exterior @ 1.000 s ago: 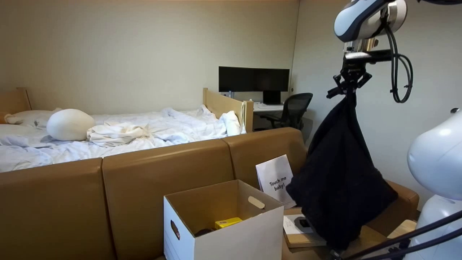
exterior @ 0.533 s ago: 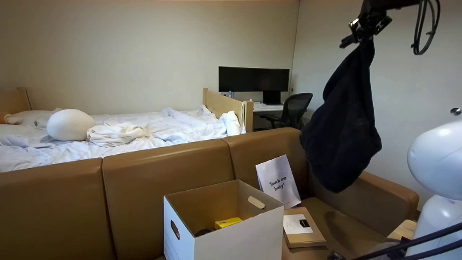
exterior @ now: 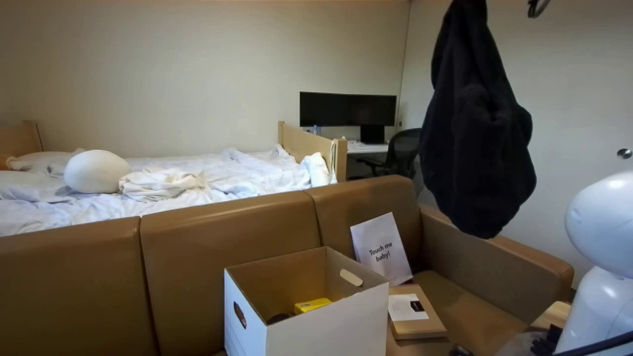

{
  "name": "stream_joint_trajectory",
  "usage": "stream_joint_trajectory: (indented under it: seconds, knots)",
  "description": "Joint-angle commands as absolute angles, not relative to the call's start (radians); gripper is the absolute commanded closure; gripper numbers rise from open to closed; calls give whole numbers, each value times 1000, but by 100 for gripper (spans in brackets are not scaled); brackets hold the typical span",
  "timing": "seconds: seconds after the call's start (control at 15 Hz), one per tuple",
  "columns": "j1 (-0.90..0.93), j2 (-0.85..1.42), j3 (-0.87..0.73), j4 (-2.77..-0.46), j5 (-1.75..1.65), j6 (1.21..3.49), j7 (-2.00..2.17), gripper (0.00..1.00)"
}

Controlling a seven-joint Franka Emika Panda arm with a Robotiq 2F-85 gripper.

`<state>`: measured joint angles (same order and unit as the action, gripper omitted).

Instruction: Move the black shirt to the box

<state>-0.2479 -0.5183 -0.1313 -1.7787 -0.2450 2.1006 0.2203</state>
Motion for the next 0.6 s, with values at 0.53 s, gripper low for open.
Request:
stream_joint_trajectory:
  seconds: [0.53]
  knots:
    - [-101, -388, 131, -2037, -220, 2331, 438, 96]
